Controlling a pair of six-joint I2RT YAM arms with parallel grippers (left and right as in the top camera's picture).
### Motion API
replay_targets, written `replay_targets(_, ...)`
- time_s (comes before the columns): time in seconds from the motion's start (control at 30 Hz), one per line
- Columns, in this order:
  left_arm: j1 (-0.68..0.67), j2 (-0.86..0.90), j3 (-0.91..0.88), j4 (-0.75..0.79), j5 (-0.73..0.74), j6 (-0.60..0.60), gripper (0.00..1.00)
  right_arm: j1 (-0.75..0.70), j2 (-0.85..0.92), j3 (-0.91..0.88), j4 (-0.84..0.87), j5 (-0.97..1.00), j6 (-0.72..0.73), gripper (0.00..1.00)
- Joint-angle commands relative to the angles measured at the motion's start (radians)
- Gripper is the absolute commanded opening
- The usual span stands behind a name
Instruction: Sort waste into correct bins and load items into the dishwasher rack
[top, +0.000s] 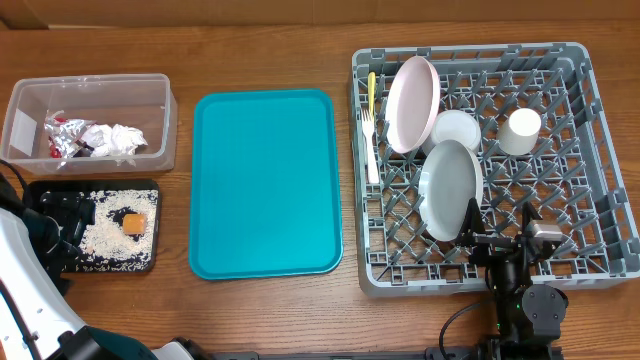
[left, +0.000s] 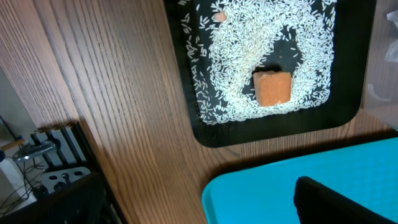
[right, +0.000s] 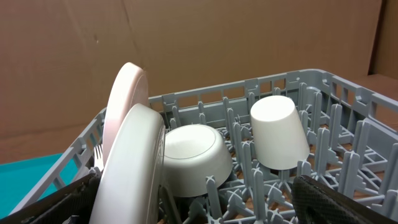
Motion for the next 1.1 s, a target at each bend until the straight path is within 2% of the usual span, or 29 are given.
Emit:
replay_targets(0.0, -0.002, -0.011, 0.000, 0.001, -0.011, -0.009, 1.00, -0.003, -0.011, -0.010, 0.005, 0.017, -0.008, 1.00)
replay_targets(0.43, -0.005, -0.054, 0.000, 0.003, -0.002, -0.011, 1.00, -0.003, -0.011, -0.010, 0.005, 0.017, -0.007, 1.00)
replay_targets(0.57, -0.075, -0.141, -0.004, 0.053, 0.026, -0.024, 1.00, -0.003, -0.011, -0.010, 0.005, 0.017, -0.007, 1.00)
replay_targets(0.63, -0.155, -0.183, -0.004, 0.095, 0.015, -0.008, 1.00, -0.003, -0.011, -0.010, 0.005, 0.017, -0.007, 1.00)
replay_targets(0.67, -0.274, -0.226, -0.004, 0.164, 0.008, 0.030, 1.00, -0.003, -0.011, -0.010, 0.005, 0.017, -0.007, 1.00)
replay_targets(0.77, -0.481, -0.283, -0.004, 0.283, -0.028, 0.076, 1.00, -0.003, -0.011, -0.010, 0.005, 0.017, -0.008, 1.00)
replay_targets(0.87, -0.702, -0.341, -0.004, 0.372, -0.157, 0.076, 1.00, -0.003, -0.011, -0.010, 0.005, 0.017, -0.007, 1.00)
replay_targets(0.97, -0.848, -0.398, -0.004, 0.396, -0.271, 0.076, 1.00, -0.003, -0.011, -0.010, 0.005, 0.017, -0.007, 1.00)
replay_targets(1.07, -0.916, -0.447, -0.004, 0.360, -0.312, 0.077, 1.00, -0.003, -0.011, -0.010, 0.005, 0.017, -0.007, 1.00)
